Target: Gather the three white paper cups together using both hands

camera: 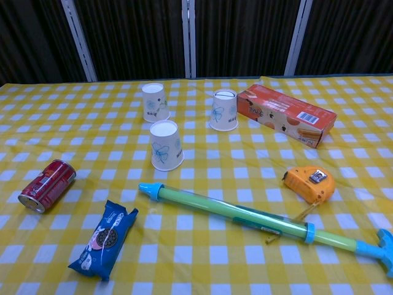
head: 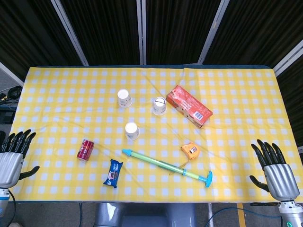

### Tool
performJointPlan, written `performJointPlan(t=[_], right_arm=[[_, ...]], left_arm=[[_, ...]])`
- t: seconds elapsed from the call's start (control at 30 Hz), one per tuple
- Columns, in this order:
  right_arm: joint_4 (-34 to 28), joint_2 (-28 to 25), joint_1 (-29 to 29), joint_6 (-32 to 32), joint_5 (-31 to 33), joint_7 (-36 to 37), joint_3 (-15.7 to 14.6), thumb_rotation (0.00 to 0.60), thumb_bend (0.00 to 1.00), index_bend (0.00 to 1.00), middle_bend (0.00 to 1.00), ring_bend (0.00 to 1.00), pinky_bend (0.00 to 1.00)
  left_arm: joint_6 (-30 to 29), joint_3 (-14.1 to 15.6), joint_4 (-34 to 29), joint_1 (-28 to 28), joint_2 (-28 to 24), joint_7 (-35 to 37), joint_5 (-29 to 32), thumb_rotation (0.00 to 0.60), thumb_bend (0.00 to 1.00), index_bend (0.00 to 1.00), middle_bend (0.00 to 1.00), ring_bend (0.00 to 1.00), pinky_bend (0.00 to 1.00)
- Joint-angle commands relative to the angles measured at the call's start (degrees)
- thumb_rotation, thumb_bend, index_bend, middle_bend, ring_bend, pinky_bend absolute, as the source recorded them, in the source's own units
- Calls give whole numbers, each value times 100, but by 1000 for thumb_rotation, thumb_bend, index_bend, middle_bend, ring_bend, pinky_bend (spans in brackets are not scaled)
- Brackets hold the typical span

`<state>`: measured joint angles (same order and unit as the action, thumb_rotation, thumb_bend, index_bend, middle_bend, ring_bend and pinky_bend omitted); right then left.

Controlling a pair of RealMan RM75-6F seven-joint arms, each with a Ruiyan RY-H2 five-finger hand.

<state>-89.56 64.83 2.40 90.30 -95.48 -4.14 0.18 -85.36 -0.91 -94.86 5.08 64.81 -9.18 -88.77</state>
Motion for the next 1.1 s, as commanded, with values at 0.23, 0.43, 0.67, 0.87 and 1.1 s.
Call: performJointPlan(t=[0.23, 0.43, 0.67, 0.87, 1.1], right_arm=[[11, -13, -22, 52, -22, 46, 3, 600, 61, 5, 0, 0, 0], [1, -9, -22, 62, -69, 37, -14, 600, 61, 5, 0, 0, 0], [26, -28, -11, 59, 10, 146, 38, 600, 61, 5, 0, 0, 0], [54, -59, -2, 45, 41, 276, 51, 600, 61, 6, 0, 0, 0], [108, -86, 25, 39, 91, 491, 97, 600, 61, 15, 0, 0, 0]], left_arm=[[-14, 7, -5, -4, -2, 26, -8, 600, 122, 0, 0, 0, 0], [5, 13, -8, 9, -16, 68, -19, 600, 122, 0, 0, 0, 0], [90, 16, -4, 52, 11, 50, 2, 600, 122, 0, 0, 0, 0], [105, -32, -17, 76, 32, 44, 68, 600, 122, 0, 0, 0, 0], [437, -228, -194, 360, -50, -61, 221, 600, 123, 0, 0, 0, 0]])
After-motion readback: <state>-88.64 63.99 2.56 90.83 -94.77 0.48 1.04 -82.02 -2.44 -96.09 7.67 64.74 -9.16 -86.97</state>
